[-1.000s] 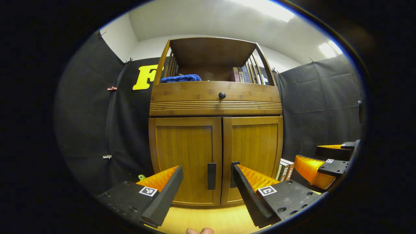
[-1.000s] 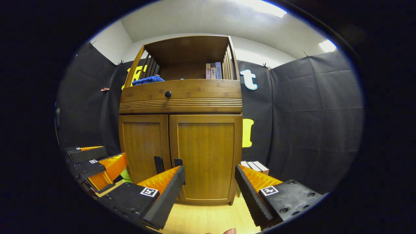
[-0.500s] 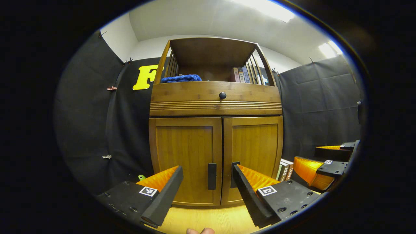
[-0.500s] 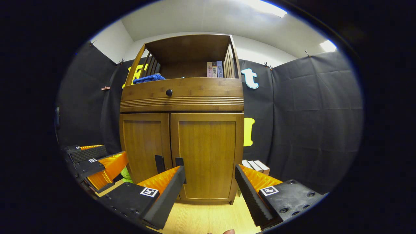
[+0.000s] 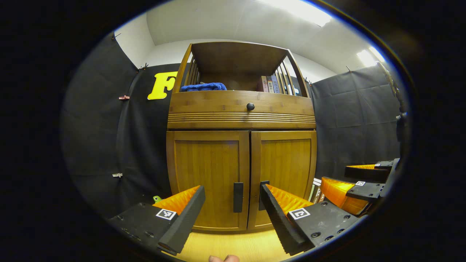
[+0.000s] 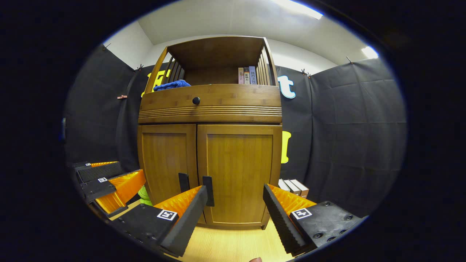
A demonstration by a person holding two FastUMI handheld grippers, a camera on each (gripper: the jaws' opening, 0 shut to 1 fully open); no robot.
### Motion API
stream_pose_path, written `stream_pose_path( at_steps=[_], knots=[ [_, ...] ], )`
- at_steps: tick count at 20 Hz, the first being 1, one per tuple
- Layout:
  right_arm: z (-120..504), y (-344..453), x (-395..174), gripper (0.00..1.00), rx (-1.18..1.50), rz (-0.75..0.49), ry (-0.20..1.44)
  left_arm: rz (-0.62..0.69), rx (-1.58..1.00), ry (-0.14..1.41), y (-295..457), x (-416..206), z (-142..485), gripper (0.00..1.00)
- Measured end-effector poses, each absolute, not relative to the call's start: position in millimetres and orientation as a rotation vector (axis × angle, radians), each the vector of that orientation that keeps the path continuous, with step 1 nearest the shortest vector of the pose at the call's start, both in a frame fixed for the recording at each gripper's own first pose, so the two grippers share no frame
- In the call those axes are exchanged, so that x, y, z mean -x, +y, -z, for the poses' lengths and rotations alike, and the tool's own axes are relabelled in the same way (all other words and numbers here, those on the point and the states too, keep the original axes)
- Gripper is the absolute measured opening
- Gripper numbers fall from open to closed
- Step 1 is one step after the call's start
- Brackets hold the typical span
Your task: Open the right door of the double-door shoe cabinet with the right hand, and open the left door with the left hand.
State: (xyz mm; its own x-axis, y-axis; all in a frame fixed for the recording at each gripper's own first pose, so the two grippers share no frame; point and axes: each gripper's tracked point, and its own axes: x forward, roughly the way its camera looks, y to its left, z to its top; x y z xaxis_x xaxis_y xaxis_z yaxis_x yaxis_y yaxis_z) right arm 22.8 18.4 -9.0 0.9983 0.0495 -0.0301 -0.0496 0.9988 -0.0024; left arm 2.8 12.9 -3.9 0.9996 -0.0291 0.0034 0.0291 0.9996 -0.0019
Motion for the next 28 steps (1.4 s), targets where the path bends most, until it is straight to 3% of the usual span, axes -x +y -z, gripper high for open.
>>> stream_pose_path(
  at_steps=[16,18,19,22,23,25,27,28],
  knots=[
    [110,88,-161,0.98,-0.057,-0.105,0.179,0.059,0.026,0.036,64,-19,28,0.96],
    [126,91,-179,0.94,-0.051,-0.091,0.193,0.05,0.028,0.046,73,-18,34,0.96],
    [134,91,-186,0.87,-0.051,-0.082,0.2,0.044,0.028,0.052,78,-18,37,0.96],
    [148,99,-201,0.88,-0.066,-0.069,0.225,0.03,0.031,0.066,90,-18,43,0.95],
    [152,102,-207,0.62,-0.074,-0.07,0.234,0.026,0.031,0.069,94,-18,44,0.96],
    [155,104,-211,0.64,-0.067,-0.067,0.258,0.014,0.031,0.071,101,-16,45,0.96],
    [155,103,-210,0.36,-0.017,-0.056,0.237,0.009,0.036,0.07,106,-13,46,0.96],
    [154,103,-210,0.35,-0.005,-0.048,0.235,0.005,0.038,0.07,107,-11,46,0.96]
  ],
)
